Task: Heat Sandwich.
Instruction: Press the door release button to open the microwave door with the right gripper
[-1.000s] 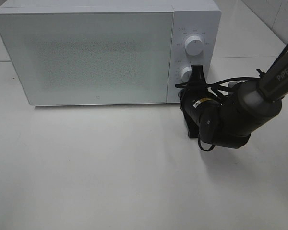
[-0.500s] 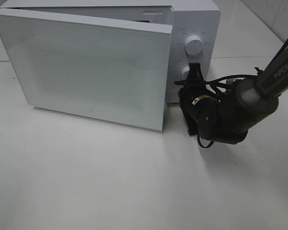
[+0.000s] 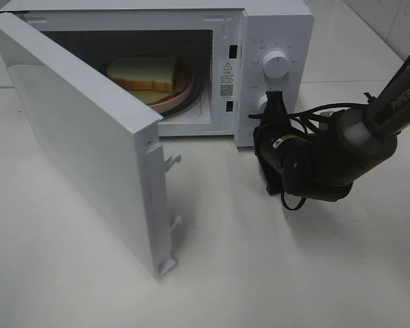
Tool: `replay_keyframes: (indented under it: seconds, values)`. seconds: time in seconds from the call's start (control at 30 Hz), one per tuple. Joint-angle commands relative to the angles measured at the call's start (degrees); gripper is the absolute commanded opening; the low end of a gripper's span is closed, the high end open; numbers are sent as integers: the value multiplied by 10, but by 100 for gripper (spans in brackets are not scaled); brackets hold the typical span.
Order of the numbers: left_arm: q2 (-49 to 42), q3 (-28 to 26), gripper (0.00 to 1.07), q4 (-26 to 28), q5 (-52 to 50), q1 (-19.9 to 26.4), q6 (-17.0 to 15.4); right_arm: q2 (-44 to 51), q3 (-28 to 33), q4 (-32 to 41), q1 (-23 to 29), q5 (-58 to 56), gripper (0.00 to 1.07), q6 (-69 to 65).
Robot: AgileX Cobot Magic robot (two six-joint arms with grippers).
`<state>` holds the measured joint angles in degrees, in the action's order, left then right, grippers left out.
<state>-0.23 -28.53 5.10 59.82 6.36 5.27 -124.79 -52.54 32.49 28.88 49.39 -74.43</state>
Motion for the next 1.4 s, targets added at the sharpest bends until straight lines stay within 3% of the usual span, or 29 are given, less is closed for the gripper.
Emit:
replay_keyframes:
  seconds: [0.03, 0.53, 1.13, 1.4]
  values:
    - [-12, 2, 97, 3, -5, 2, -2, 15, -55, -33, -28, 131, 0, 11]
    - [-12, 2, 97, 3, -5, 2, -2, 33, -7, -32, -27, 119, 0, -17]
    - [-12, 2, 97, 3, -5, 2, -2, 104, 91, -42, -2, -92, 0, -45]
    - [-12, 2, 97, 3, -5, 2, -2, 180, 139, -93, -2, -139, 0, -44]
